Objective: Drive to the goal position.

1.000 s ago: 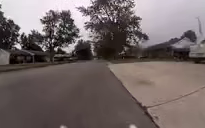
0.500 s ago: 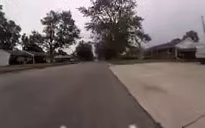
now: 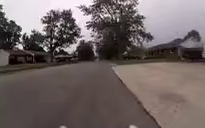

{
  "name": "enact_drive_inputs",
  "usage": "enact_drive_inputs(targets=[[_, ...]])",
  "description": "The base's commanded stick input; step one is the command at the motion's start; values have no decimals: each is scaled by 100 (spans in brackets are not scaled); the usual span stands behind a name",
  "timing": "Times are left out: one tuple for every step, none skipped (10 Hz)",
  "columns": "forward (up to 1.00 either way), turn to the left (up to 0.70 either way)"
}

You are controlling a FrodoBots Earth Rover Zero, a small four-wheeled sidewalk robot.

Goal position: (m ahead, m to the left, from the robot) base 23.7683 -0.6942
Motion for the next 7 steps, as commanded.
enact_drive_inputs(targets=[[100,0],[100,0],[100,0],[100,0],[100,0],[100,0],[100,0]])
